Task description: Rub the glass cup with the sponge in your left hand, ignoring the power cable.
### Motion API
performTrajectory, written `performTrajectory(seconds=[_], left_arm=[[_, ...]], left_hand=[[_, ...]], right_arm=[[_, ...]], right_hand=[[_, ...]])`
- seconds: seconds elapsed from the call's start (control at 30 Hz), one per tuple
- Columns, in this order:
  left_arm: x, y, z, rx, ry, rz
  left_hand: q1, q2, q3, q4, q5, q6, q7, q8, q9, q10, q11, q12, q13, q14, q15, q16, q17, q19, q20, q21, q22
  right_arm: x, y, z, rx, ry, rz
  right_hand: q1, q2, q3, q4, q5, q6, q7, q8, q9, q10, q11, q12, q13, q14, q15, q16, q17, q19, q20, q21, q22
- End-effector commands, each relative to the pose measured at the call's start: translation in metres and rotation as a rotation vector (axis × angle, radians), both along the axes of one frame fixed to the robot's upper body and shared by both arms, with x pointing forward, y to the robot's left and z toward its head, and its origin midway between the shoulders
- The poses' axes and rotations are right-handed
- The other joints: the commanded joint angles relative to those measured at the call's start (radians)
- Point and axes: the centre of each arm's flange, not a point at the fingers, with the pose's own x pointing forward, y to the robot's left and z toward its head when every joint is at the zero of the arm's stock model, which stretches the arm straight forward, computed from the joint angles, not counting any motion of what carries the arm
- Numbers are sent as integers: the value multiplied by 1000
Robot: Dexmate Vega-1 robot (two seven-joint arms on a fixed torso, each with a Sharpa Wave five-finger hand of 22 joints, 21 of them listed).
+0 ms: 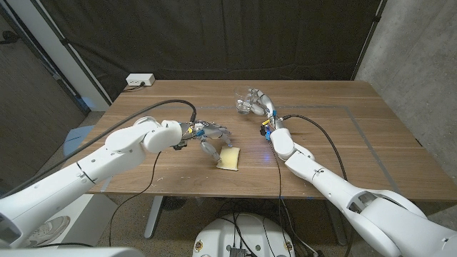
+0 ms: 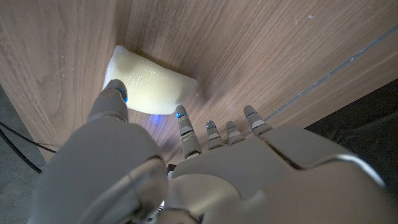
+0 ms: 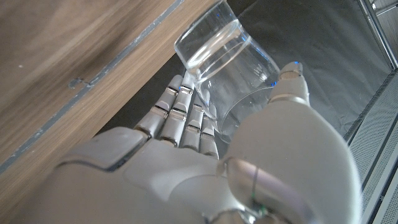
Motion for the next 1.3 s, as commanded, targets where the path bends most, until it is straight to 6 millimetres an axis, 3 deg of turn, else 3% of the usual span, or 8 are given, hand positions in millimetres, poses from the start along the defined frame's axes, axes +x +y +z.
performTrajectory(seconds=[0.03,0.43,0.67,0.9,1.03,1.13,1.27,1.3], left_arm=[[-4,-18,-10,120,-93,11],[-2,-23,-32,169,-178,-1],[-3,-18,-42,125,-278,-29],[-1,-13,-46,119,-299,-17],[-2,-10,-48,94,-336,-33],[-6,-7,-47,44,-397,-46],[-10,-2,-42,-48,-465,-45],[-11,0,-41,-79,-484,-40]], left_hand=[[9,-5,-3,0,11,16,1,4,0,2,-13,-4,3,-2,-8,1,3,-3,0,-4,1],[16,-7,-25,7,21,-10,5,-29,-5,4,-22,-7,3,2,-17,2,5,-3,-10,-10,1],[104,40,-41,5,15,387,37,56,-13,185,-69,26,-1,122,-82,22,1,92,-43,12,2],[119,50,-46,9,3,469,59,65,-15,233,-84,32,-2,164,-101,29,1,109,-53,16,2],[180,89,-30,-1,-25,636,68,96,-14,297,-106,33,-3,214,-129,32,2,145,-67,27,3],[262,138,2,-15,-83,805,114,135,-11,386,-141,39,-3,285,-171,39,0,198,-97,48,3],[281,149,10,-15,-107,827,119,134,-11,423,-147,41,-3,320,-183,45,1,220,-104,57,3],[286,152,11,-12,-118,837,140,133,-11,434,-149,40,-3,331,-187,47,2,227,-106,60,3]], right_arm=[[-1,-3,-1,2,-2,0],[-1,-4,-2,12,1,-4],[-1,-4,-3,16,2,-4],[-2,-4,-4,8,-1,-9],[-3,-4,-4,12,1,-11],[-4,-3,-4,11,-2,-10],[-4,-2,-4,8,-4,-8],[-5,-2,-4,16,-2,-7]], right_hand=[[59,68,-5,1,4,155,-147,-3,4,99,-99,10,10,6,-174,-4,3,-4,-87,7,3],[61,70,-6,2,3,159,-145,-4,4,100,-98,14,13,10,-175,-11,5,-5,-88,10,3],[64,74,-5,3,3,160,-146,-6,5,98,-100,16,14,13,-177,-14,8,-6,-90,12,3],[66,75,-6,3,2,162,-147,-7,5,99,-100,18,16,15,-176,-17,11,-9,-92,13,4],[67,78,-5,3,1,164,-148,-7,5,101,-99,20,17,18,-175,-17,13,-8,-92,15,4],[68,79,-5,4,1,167,-149,-7,5,106,-98,23,18,19,-176,-18,14,-9,-93,15,4],[69,80,-5,3,0,168,-149,-7,5,106,-97,24,18,19,-176,-20,15,-9,-94,16,4],[70,80,-5,3,0,170,-151,-7,5,105,-98,24,19,19,-175,-21,16,-10,-94,16,4]])
